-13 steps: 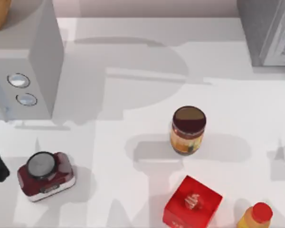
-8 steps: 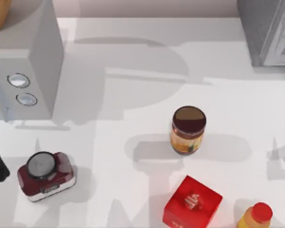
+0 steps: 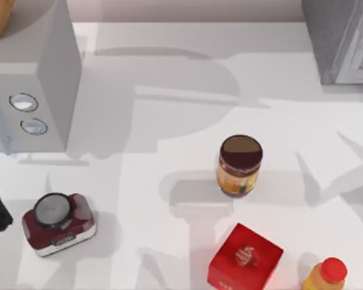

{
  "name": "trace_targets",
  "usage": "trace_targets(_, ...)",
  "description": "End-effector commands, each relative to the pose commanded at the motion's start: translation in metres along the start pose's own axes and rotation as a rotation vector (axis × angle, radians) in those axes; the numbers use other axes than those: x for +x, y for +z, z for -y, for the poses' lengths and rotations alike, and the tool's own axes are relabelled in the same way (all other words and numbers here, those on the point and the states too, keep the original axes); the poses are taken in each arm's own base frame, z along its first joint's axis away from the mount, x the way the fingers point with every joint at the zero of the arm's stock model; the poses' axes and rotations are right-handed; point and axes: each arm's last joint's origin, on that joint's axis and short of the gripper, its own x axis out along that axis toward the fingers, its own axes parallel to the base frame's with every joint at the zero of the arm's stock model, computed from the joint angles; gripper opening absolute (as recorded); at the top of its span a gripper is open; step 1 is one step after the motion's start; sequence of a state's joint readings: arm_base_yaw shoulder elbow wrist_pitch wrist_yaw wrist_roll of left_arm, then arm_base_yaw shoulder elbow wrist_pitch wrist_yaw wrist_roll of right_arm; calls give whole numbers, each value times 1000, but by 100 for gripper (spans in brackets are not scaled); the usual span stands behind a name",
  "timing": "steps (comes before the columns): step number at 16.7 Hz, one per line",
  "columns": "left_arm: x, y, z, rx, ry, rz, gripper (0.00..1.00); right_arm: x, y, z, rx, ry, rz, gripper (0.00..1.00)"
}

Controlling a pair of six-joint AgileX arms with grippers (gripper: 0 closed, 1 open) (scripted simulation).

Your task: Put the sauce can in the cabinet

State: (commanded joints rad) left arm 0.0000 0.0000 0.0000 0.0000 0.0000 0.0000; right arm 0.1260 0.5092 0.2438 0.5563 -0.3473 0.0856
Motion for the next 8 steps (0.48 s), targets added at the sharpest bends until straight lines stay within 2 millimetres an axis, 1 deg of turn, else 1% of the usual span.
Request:
trace_targets(2, 0, 0, 0, 0, 0, 0, 100, 20, 9, 0, -5, 117, 36, 100)
trace_targets(4, 0, 0, 0, 0, 0, 0, 100, 41, 11, 0, -7, 225, 51, 100)
trace_targets(6, 0, 0, 0, 0, 0, 0, 100, 61, 5, 1, -7, 322, 46, 100)
trace_targets(8, 0, 0, 0, 0, 0, 0, 100, 81, -6, 3, -6, 408, 29, 100)
